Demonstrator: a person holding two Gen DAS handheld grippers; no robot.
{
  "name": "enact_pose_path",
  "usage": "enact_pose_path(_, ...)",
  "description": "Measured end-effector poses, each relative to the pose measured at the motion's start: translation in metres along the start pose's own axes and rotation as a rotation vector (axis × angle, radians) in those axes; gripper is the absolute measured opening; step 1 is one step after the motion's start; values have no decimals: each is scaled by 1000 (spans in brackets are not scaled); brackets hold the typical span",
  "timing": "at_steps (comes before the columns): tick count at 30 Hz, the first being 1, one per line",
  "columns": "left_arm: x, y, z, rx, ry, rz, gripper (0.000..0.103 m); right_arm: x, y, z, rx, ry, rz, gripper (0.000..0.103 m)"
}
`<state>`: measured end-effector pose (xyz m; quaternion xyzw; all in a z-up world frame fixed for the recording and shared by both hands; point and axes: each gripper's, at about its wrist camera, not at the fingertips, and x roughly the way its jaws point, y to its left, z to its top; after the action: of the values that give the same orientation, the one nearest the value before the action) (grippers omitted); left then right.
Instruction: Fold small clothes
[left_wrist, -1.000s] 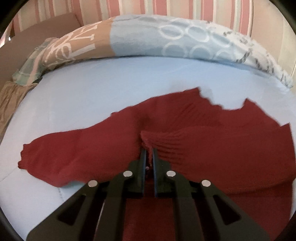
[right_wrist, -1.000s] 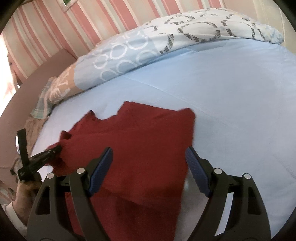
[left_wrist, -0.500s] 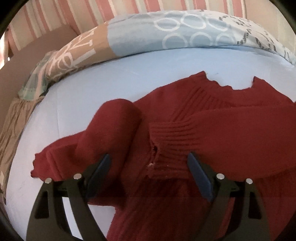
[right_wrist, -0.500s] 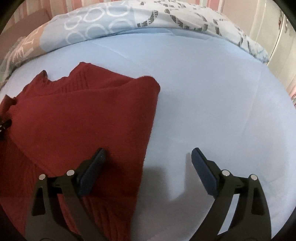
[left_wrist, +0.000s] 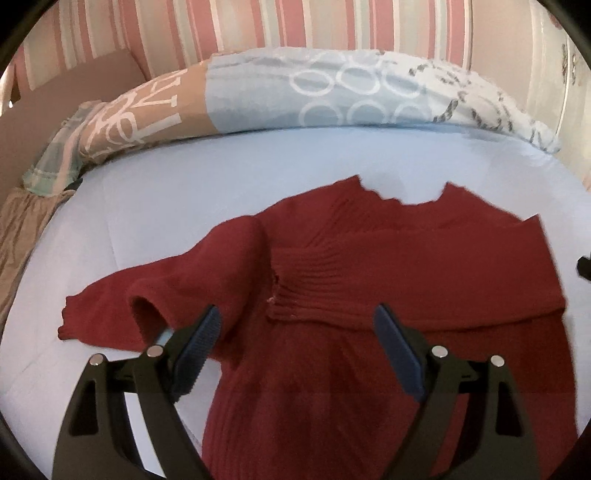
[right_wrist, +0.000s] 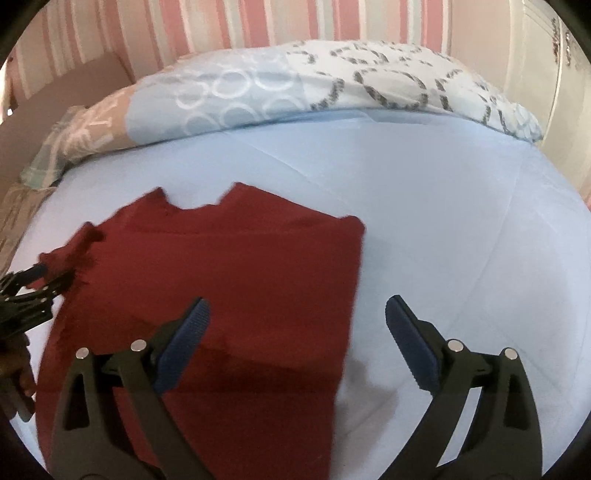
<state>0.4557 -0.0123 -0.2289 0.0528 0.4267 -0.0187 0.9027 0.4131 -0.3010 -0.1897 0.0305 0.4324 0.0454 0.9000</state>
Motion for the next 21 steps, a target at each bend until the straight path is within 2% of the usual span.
enact_pose_path(4, -20, 13, -2, -44, -17, -4, 92, -19, 24, -3, -22, -22, 25, 99)
enact_pose_path(10, -36, 48, -11, -117, -9, -18, 93, -33, 57, -7, -41, -27, 53, 100)
enact_pose_path(14, -45, 69, -18, -129, -21, -8, 93, -36, 75, -10, -64, -22, 59, 100)
enact_pose_path(21, -48, 139, -32, -172, -25, 9, 93, -35, 110, -8, -104, -26, 65, 100)
